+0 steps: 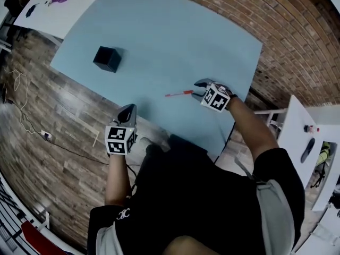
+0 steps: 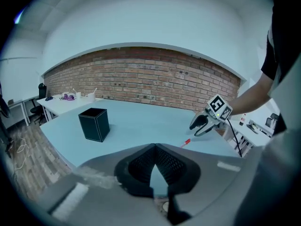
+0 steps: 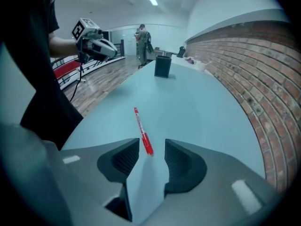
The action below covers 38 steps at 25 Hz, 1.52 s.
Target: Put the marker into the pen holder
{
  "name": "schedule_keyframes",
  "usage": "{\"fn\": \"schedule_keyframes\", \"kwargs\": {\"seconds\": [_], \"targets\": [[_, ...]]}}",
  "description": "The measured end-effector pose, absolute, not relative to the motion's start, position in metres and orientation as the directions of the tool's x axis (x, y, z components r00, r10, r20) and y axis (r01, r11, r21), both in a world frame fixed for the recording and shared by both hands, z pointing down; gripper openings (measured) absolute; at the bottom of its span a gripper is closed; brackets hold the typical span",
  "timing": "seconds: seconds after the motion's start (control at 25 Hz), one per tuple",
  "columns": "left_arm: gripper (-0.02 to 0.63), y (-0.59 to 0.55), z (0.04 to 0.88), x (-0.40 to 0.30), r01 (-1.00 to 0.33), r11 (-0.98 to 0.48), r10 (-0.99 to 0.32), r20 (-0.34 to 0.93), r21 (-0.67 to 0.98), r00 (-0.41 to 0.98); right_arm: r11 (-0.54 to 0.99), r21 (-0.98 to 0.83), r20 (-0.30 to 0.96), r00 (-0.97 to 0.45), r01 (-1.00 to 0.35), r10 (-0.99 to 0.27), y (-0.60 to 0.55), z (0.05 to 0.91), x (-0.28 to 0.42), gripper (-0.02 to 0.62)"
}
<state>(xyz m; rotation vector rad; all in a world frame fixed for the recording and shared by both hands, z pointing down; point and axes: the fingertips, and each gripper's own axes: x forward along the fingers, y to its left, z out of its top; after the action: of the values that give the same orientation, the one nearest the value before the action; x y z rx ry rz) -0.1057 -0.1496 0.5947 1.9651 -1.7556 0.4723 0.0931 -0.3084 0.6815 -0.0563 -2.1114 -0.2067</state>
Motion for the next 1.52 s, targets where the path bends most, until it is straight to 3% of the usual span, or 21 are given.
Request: {"fn": "schedule_keyframes", "kwargs": {"seconds": [0.36,0.56,0.8,1.12,1.24,1.52], "targets": [[0.005,-0.139,0.606,-0.103,-0.99,-0.054,-0.803,0.583,0.132,0.121,0.969,0.047,0.931,-0.363,0.241,0.045,-0.299,0.729,0.082,0.158],[0.005,-0.132,0.607,-0.105,-0.988,-0.033,-0.807,0.58,0.149,0.114,0.966,0.02,0.944,-0.323,0.256,0.066,-0.288,0.736,0.085,0.055],[0.005,-0.132,0.595,-0.112,-0.988,-0.007,-0.831,0.548,0.156,0.093,0.993,0.017,0.868,-0.494,0.119,0.044,-0.285,0.692,0.067,0.063],[0.005,-0.128,0.563,-0.144,-0.988,0.07,-0.889,0.457,0.134,-0.001,0.977,0.175,0.56,-0.805,-0.12,-0.199,-0.295,0.549,0.034,0.063],[0.005,-0.13,0.55,-0.155,-0.991,0.068,-0.901,0.434,0.116,-0.011,0.965,0.202,0.495,-0.833,-0.164,-0.246,-0.296,0.516,0.029,0.063],[0.005,-0.127,0.526,-0.177,-0.991,0.068,-0.928,0.373,0.113,-0.021,0.946,0.263,0.475,-0.827,-0.191,-0.3,-0.289,0.49,0.019,0.063]]}}
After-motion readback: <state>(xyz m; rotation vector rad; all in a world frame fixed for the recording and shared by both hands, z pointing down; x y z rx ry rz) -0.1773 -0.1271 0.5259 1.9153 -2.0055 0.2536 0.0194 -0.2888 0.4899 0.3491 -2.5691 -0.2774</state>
